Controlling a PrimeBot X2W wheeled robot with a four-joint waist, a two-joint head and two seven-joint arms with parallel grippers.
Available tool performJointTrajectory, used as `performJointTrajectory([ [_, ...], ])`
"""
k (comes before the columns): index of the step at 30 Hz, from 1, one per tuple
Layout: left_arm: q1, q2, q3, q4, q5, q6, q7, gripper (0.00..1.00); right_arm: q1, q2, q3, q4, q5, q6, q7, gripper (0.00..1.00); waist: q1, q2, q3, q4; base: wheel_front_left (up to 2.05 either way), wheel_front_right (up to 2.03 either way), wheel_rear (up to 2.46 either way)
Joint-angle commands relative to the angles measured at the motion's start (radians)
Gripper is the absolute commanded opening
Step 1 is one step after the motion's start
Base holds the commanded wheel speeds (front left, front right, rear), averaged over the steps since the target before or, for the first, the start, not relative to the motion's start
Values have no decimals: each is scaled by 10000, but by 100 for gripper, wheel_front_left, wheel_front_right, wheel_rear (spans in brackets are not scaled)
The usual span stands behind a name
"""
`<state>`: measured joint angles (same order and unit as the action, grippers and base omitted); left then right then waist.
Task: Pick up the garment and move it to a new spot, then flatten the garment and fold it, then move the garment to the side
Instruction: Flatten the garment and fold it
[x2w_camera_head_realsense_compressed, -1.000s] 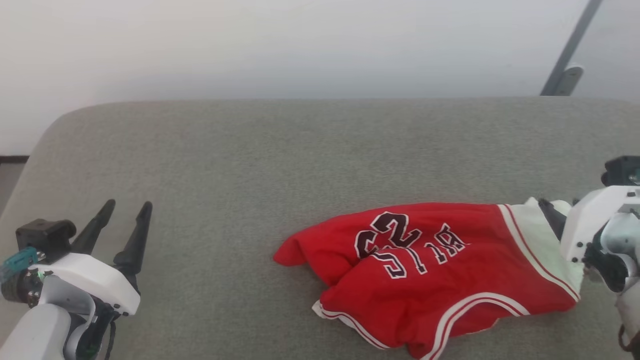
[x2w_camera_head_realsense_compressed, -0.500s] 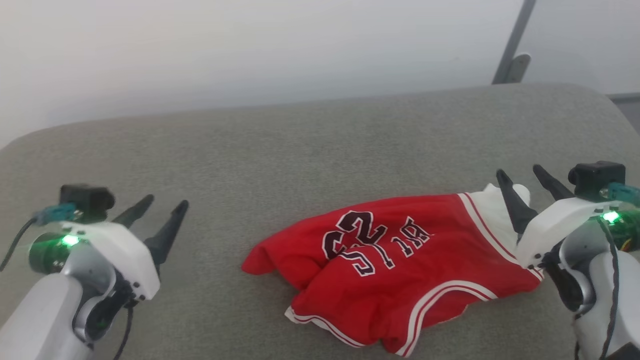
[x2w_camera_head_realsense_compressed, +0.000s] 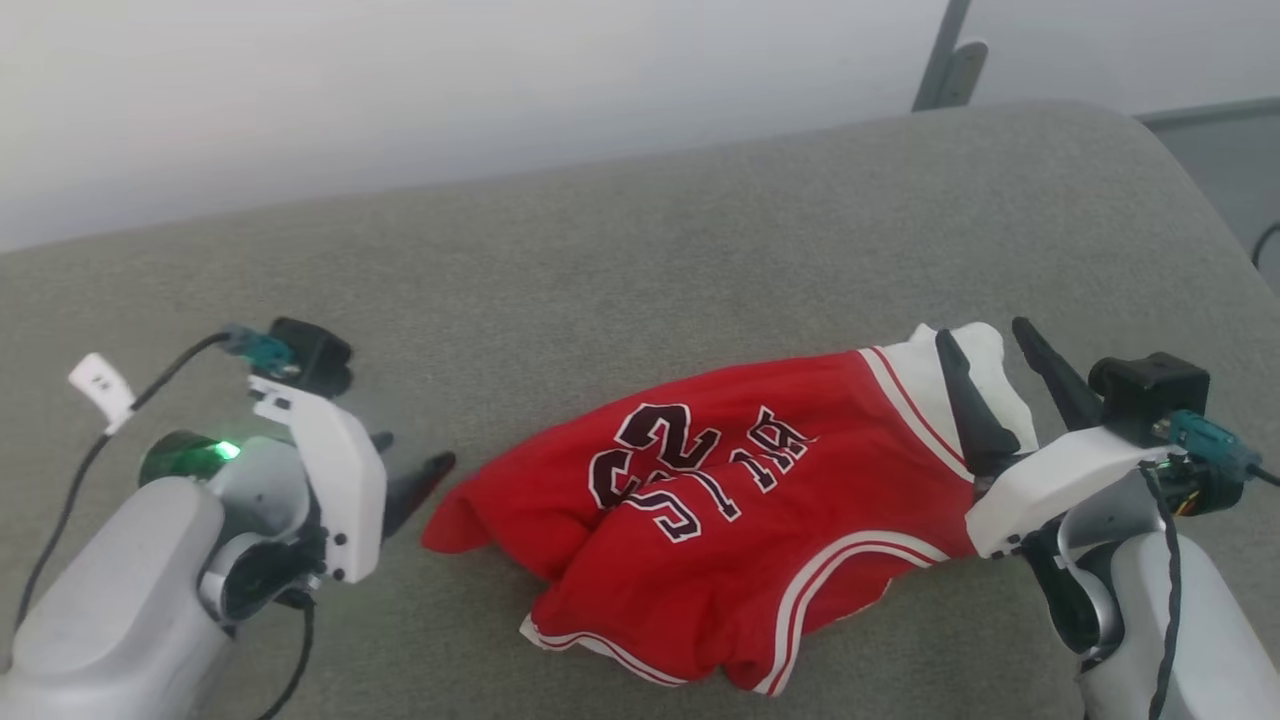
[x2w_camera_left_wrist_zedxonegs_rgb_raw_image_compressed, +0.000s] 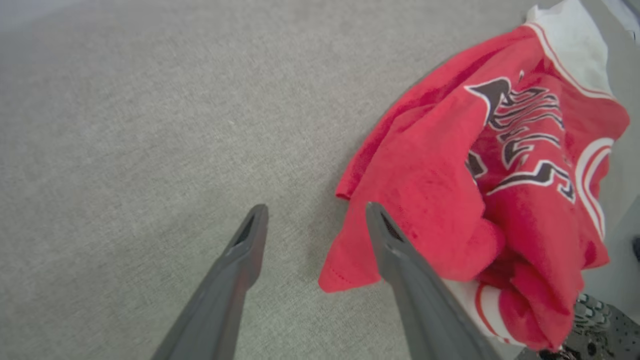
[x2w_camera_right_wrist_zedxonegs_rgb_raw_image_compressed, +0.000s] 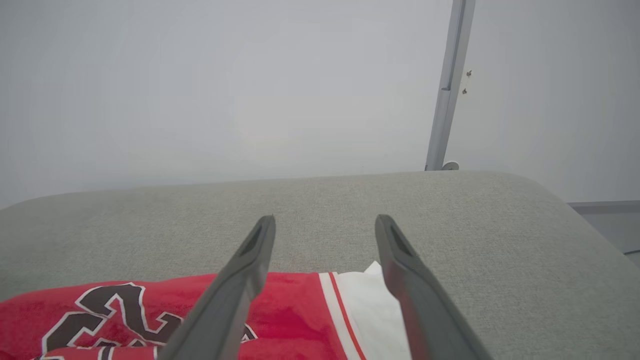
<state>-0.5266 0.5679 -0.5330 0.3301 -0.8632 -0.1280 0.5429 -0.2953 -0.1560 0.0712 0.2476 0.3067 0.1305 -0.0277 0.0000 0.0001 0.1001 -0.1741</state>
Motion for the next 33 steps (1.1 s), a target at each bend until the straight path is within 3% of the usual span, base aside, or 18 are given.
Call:
performJointTrajectory([
  [1,-203,-95,-163,93,-194,-13,500,100,54,98,1,-47,-55,4,-60,100,0,-1,163,-162,0,0,0],
  [11,-511,-309,-847,149,-470,393,2557,100,-7,260,52,-51,-89,4,-92,100,0,-1,638,-411,0,0,0],
  [19,-710,-758,-1184,769,-230,258,2286,100,-270,386,81,-46,-69,4,-178,100,0,-1,1146,-495,0,0,0],
  [20,-733,-830,-1269,911,-189,198,2170,27,-316,390,80,-27,-70,4,-198,100,0,-1,1186,-494,0,0,0],
  [21,-759,-894,-1309,1072,-213,192,2135,0,-357,399,82,-9,-59,4,-208,100,0,-1,1223,-487,0,0,0],
  [25,-892,-943,-1581,1530,-208,79,2002,0,-426,347,88,19,-66,4,-275,100,0,-1,1289,-435,0,0,0],
  [33,-1890,-255,-1622,1884,356,12,1199,0,-417,250,-102,-123,-143,4,-359,100,0,-1,1290,-145,0,0,0],
])
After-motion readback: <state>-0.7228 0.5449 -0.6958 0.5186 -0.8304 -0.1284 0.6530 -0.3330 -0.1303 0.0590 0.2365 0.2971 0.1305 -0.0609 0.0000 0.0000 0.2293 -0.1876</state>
